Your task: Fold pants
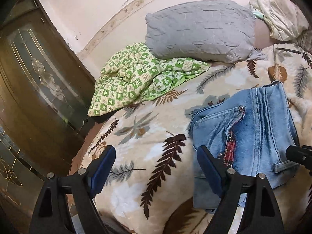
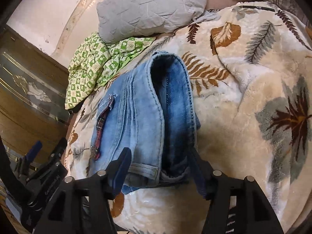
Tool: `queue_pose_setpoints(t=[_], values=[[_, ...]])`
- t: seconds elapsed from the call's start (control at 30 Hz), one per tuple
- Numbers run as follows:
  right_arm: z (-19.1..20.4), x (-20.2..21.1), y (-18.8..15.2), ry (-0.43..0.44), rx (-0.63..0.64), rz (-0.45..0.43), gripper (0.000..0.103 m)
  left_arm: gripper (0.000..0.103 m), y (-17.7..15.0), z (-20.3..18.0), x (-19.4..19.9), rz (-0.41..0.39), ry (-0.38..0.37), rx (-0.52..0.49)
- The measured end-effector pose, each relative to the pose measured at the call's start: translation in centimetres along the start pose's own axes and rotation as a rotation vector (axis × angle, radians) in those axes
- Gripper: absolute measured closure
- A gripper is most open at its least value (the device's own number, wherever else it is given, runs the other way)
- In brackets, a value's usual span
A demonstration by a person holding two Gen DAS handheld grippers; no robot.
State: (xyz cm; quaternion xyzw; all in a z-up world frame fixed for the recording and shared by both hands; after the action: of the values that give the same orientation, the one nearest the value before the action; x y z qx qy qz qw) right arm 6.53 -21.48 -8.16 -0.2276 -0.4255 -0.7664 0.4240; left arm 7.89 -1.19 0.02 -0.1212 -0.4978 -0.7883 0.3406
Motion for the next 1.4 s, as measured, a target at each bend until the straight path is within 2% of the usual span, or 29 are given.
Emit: queue_pose_setpoints(t=[0.2, 0.33, 0.37, 0.47, 0.6, 0.9, 1.13, 1.4], values=[[-0.2, 0.5, 0.3, -0.037, 0.01, -0.02, 0.04, 0.017, -0.4, -0.1, -0.3, 0.018, -0.038, 0.007], [-0.3, 1.5, 0.9, -0.029, 0.002, -0.058, 0.04, 0.017, -0.6, -0.1, -0.1, 0.016, -0.148, 0.045], [-0.3, 1.7, 1.0, -0.032, 0.001, -0.065, 0.04, 0.017, -0.6, -0.2, -0.1, 0.015, -0.154, 0.047], [-0.1, 2.4, 1.2, -0.051, 0.018, -0.087, 0.04, 0.017, -0.7, -0.2, 0.0, 0.01, -0.148, 0.045], [1.4, 4.1, 0.8, -0.117, 0.09, -0.13, 0.04, 0.017, -0.8, -0.1, 1.1, -0.009, -0.166, 0.059], [3.6, 6.9, -3.5, -0.159, 0.167, -0.156, 0.04, 0.017, -2.0, 0.9, 3.4, -0.016, -0.179, 0.085], [3.9, 8.3, -4.5, -0.224, 0.17, -0.178, 0.04, 0.017, -2.7, 0.6, 4.2, -0.002, -0.204, 0.076], [4.4, 9.8, -4.9, -0.221, 0.167, -0.212, 0.04, 0.017, -3.7, 1.8, 5.2, 0.007, -0.215, 0.103]])
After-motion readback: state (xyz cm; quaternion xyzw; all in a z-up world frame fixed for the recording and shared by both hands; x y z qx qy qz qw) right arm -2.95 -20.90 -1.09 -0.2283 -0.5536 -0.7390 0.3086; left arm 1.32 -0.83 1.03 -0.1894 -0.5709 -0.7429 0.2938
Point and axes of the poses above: each gripper's, at about its wrist camera, not at the fingertips, and x roughly against the way its jaws point, z to its left, y to its top, the point moved 7 cm from there along -x, roughly the way its jaws point, and after that the axes turned 3 degrees about x, right-handed, at the moved point
